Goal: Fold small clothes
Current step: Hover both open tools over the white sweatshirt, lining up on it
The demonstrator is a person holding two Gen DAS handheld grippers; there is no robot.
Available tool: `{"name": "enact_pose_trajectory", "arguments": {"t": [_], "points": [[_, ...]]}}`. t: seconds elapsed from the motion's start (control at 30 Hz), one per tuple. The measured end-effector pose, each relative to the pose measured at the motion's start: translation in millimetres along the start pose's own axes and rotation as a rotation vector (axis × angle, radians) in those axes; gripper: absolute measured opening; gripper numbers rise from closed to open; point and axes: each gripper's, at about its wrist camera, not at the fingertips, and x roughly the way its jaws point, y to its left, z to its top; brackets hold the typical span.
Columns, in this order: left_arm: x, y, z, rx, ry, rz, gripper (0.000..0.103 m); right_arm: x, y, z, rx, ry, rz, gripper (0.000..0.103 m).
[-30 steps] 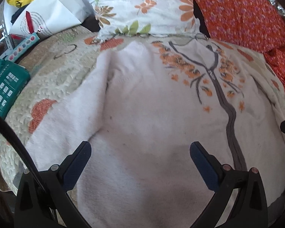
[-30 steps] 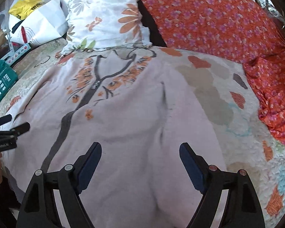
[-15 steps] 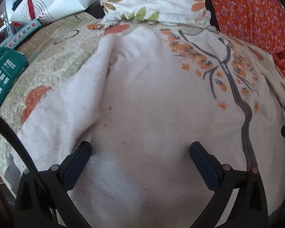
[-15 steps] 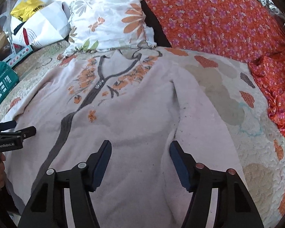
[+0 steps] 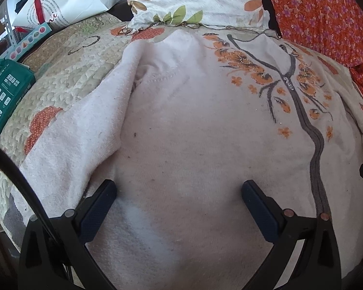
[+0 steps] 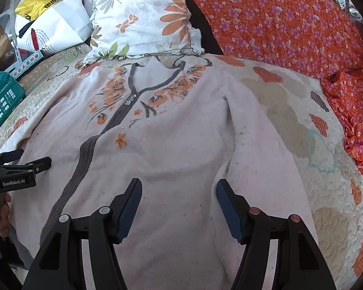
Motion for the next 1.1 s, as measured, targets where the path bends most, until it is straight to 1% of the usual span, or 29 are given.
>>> {"name": "enact_pose_trajectory", "arguments": {"t": [0.27, 0.57, 0.67, 0.83, 1.1], "points": [[1.2, -1.7, -2.0, 0.016, 0.005, 0.008, 0.103, 4.4, 1.0, -2.3, -0.005, 0.019, -0.026, 0.07], [1.0, -1.1, -2.6, 0.008, 0.016, 0.01, 0.103, 4.1, 3.7, -4.1, -0.015, 0.029, -0.039, 0.071], [0.6, -0.8, -3.7, 0.008, 0.013, 0.005, 0.103, 3.8, 3.4, -4.2, -0.011, 0.033, -0.035, 0.073], [0.3, -0.2, -4.4, 0.009, 0.013, 0.004, 0.103, 7.3, 3.0, -4.7, 0.004, 0.065, -0.034, 0.079], [-0.4, -1.5, -3.1, 0.014, 0.021, 0.004, 0.103, 9.4, 4.8, -5.9, -0.01, 0.079, -0.041, 0.08]]}}
